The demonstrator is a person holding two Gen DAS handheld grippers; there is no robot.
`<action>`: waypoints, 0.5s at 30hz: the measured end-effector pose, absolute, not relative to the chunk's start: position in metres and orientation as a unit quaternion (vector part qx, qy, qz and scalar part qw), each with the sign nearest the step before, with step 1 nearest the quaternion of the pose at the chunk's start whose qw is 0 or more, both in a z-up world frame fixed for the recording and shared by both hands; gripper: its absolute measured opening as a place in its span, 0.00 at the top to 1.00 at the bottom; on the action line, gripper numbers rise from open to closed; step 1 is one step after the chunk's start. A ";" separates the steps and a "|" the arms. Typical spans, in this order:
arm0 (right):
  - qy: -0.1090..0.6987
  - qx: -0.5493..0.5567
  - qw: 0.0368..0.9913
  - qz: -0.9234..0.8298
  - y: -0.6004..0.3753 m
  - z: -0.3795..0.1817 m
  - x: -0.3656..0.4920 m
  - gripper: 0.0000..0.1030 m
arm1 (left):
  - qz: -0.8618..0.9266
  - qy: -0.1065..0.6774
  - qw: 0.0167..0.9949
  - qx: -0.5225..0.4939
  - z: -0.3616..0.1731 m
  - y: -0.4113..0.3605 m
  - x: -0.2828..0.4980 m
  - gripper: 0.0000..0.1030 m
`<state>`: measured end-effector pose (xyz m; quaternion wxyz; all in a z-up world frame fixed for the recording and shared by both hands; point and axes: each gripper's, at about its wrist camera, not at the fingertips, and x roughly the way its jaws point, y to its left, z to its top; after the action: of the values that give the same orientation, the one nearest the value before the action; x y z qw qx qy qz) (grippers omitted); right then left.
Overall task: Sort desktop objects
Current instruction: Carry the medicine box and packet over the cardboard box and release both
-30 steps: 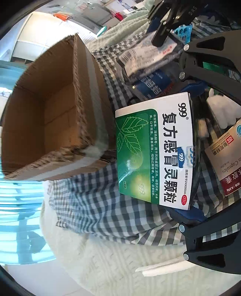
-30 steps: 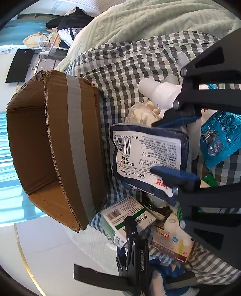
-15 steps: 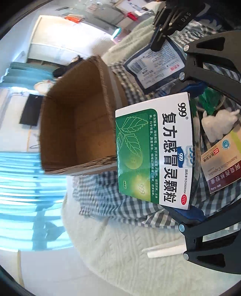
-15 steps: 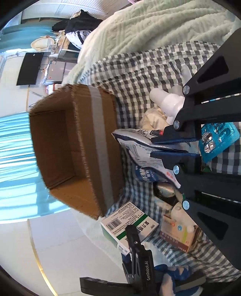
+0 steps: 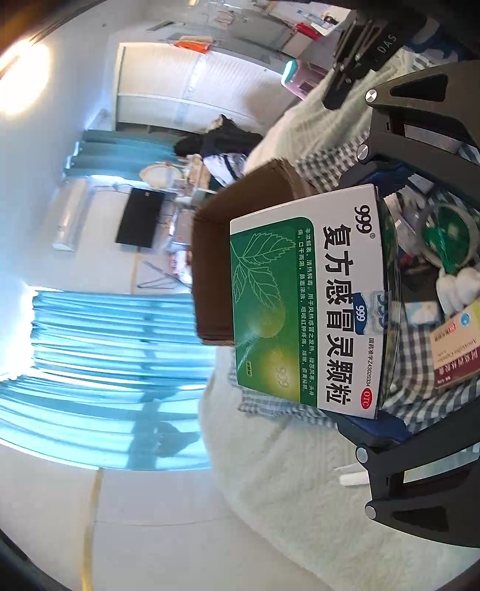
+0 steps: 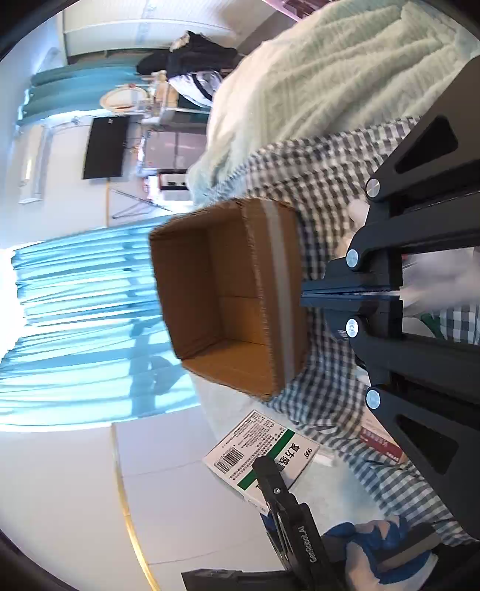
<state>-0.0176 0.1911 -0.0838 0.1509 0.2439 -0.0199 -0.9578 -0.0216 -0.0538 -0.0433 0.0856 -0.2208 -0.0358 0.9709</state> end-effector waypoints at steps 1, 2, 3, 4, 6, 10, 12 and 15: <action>-0.019 0.243 0.153 -0.958 0.191 -0.081 -0.016 1.00 | 0.971 -0.035 0.090 -0.218 -0.041 -0.052 -0.021 0.09; -0.018 0.240 0.152 -0.959 0.192 -0.078 -0.015 1.00 | 0.972 -0.034 0.089 -0.213 -0.039 -0.052 -0.019 0.09; -0.018 0.236 0.148 -0.960 0.193 -0.077 -0.013 1.00 | 0.974 -0.034 0.090 -0.207 -0.037 -0.051 -0.018 0.09; -0.018 0.240 0.149 -0.959 0.194 -0.077 -0.013 1.00 | 0.974 -0.034 0.092 -0.204 -0.035 -0.050 -0.016 0.09; -0.015 0.244 0.146 -0.958 0.195 -0.080 -0.013 1.00 | 0.975 -0.033 0.095 -0.198 -0.033 -0.051 -0.016 0.09; -0.009 0.296 0.143 -0.944 0.203 -0.094 -0.024 0.51 | 0.976 -0.023 0.095 -0.193 -0.032 -0.050 -0.016 0.09; 0.033 0.351 0.145 -0.924 0.197 -0.114 -0.033 0.06 | 0.976 -0.023 0.099 -0.192 -0.033 -0.047 -0.010 0.09; 0.087 0.385 0.127 -0.910 0.191 -0.143 -0.033 0.06 | 0.976 -0.023 0.103 -0.192 -0.034 -0.044 -0.006 0.09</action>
<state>-0.0329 0.1911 -0.1428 0.1266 0.3852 0.0873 -0.9099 -0.0059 -0.0440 -0.0341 0.1034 -0.1916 -0.0233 0.9757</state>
